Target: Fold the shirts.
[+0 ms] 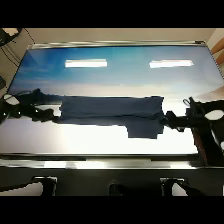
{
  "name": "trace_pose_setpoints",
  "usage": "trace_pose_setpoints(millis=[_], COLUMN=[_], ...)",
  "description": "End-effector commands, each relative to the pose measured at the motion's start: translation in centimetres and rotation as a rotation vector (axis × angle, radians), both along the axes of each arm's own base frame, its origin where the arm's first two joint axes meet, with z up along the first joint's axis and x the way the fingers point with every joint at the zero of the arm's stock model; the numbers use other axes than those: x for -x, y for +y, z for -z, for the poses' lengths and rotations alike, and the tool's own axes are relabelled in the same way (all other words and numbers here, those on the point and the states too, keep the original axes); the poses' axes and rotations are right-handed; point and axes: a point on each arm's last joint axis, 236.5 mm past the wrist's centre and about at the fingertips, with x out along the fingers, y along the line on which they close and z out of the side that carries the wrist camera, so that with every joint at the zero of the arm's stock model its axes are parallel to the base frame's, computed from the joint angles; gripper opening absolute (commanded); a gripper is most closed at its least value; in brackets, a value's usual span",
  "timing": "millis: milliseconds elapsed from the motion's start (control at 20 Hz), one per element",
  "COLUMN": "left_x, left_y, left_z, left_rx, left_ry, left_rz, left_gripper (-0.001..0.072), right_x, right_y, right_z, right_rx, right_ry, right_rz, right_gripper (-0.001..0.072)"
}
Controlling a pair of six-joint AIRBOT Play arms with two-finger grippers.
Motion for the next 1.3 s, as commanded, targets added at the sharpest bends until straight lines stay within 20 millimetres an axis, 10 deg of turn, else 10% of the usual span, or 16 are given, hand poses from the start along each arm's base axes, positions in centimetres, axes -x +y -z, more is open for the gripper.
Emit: trace_pose_setpoints(millis=[0,200,450,500,550,600,700,900,1250], left_x=[-6.8,-12.6,-12.1,-11.4,-10.9,-10.5,-10.4,-10.9,-10.3], left_y=[-0.9,-1.1,-2.3,-2.9,-3.3,-3.3,-2.2,0.3,-4.6], left_z=[-3.1,-0.8,4.4,5.0,5.1,4.8,3.3,-2.2,-10.1], left_rx=[0.033,0.066,0.089,0.095,0.099,0.099,0.095,0.082,0.057], left_ry=[-0.104,-0.065,0.074,0.111,0.134,0.144,0.126,0.014,-0.160], left_rz=[-0.042,-0.137,-0.123,-0.108,-0.097,-0.088,-0.095,-0.136,-0.006], left_gripper=[0.0021,0.0022,0.0025,0.0145,0.0423,0.0598,0.0611,0.0610,0.0608], right_x=[-7.9,-14.1,-15.1,-14.9,-14.9,-14.8,-13.7,-9.0,-8.5], right_y=[-0.6,-0.9,-1.5,-1.4,-1.3,-1.5,-2.7,-9.7,-4.4], right_z=[-2.7,0.6,3.5,3.9,3.9,3.3,1.5,3.3,8.1], right_rx=[0.052,0.035,0.032,0.026,0.025,0.027,0.055,0.099,-0.117], right_ry=[-0.130,-0.109,-0.064,-0.052,-0.052,-0.062,-0.074,0.132,0.283], right_rz=[0.009,0.107,0.142,0.138,0.137,0.111,0.011,0.075,0.029], right_gripper=[0.0047,0.0047,0.0048,0.0050,0.0096,0.0308,0.0705,0.0708,0.0712])
